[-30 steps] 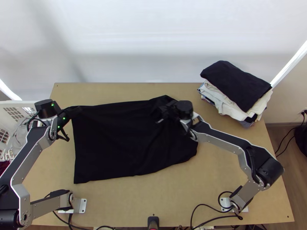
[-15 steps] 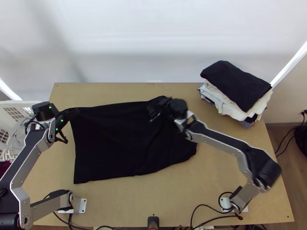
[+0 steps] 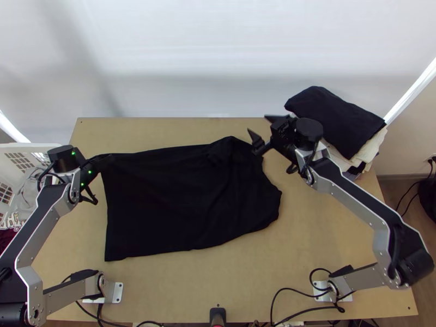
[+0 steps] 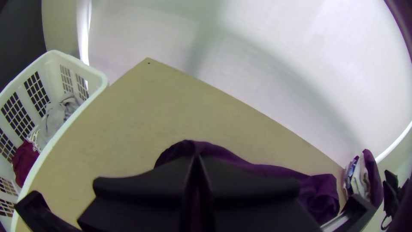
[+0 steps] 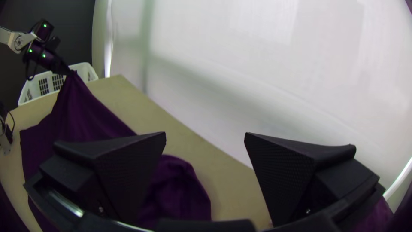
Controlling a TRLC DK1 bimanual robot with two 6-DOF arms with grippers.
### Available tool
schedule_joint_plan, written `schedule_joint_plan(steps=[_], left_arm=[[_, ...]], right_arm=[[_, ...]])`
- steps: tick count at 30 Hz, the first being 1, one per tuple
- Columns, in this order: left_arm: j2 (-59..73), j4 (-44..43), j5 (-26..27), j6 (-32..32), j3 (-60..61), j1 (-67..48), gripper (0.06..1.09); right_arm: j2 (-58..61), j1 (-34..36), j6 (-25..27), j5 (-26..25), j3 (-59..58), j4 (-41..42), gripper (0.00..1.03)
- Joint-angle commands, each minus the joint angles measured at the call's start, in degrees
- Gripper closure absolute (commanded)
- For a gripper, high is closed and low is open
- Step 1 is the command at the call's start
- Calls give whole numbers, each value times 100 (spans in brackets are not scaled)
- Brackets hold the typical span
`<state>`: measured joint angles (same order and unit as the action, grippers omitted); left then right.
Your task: Fold the t-shirt
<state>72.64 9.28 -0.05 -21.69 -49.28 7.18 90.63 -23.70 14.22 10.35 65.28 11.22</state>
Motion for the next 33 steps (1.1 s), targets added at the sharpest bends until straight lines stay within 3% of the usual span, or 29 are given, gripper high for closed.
schedule_joint_plan(steps=[1, 7, 11, 22, 23, 25, 33], left_arm=[[48, -102, -3, -133, -82, -32, 105], [48, -75, -3, -151, -82, -41, 105], [48, -49, -12, -142, -82, -15, 105], [101, -75, -12, -142, -82, -15, 105], [110, -75, -3, -142, -82, -15, 105], [119, -75, -12, -151, -91, -6, 105], [127, -75, -12, -125, -108, 73, 105]], right_arm=[[500, 199, -51, 283, 363, -621, 17], [1396, 331, -692, 688, 1453, -1773, 18], [2055, 314, -1105, 723, 2323, -2634, 31], [3286, 68, -1518, 784, 3773, -3495, 32], [3374, 59, -1562, 784, 3879, -3522, 34], [3532, 24, -1633, 784, 4072, -3636, 48], [3602, -73, -1712, 767, 4239, -4207, 47]])
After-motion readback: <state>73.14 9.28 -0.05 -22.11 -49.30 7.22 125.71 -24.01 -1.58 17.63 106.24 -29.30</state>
